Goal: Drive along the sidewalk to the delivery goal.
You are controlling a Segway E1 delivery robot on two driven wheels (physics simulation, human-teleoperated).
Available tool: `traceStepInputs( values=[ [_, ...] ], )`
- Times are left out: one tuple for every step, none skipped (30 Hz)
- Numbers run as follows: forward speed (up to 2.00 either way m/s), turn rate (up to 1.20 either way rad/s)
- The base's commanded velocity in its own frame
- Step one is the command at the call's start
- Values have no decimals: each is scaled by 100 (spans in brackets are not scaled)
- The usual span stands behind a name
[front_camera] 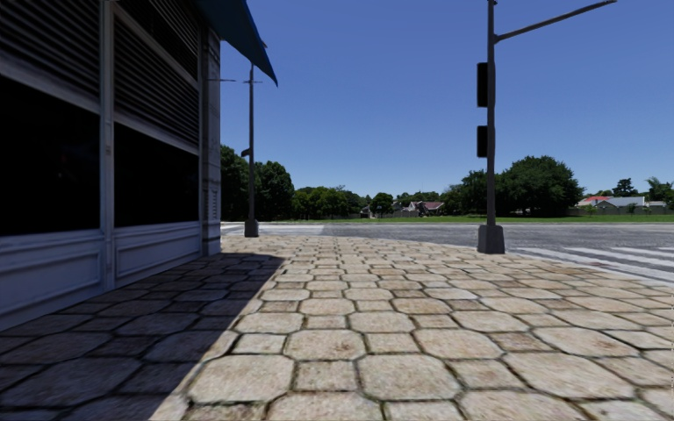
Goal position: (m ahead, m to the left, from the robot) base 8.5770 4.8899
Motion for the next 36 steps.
traceStepInputs(
  values=[
    [200, 0],
    [200, 0],
    [200, 0],
    [200, 0],
    [200, 0],
    [200, 0],
    [200, 0],
    [200, 0],
    [200, 0],
    [200, 0],
    [200, 0],
    [200, 0],
    [200, 0],
    [200, 0],
    [200, 0],
    [200, 0],
    [200, 0],
    [200, 0],
    [200, 0],
    [200, 0],
    [200, 0],
    [200, 0],
    [200, 0],
    [200, 0],
    [200, 0],
    [200, 0],
    [200, 0],
    [200, 0],
    [200, 0],
    [200, 0],
    [200, 0],
    [200, 0],
    [200, 0],
    [200, 0],
    [200, 0],
    [200, 0]
  ],
)
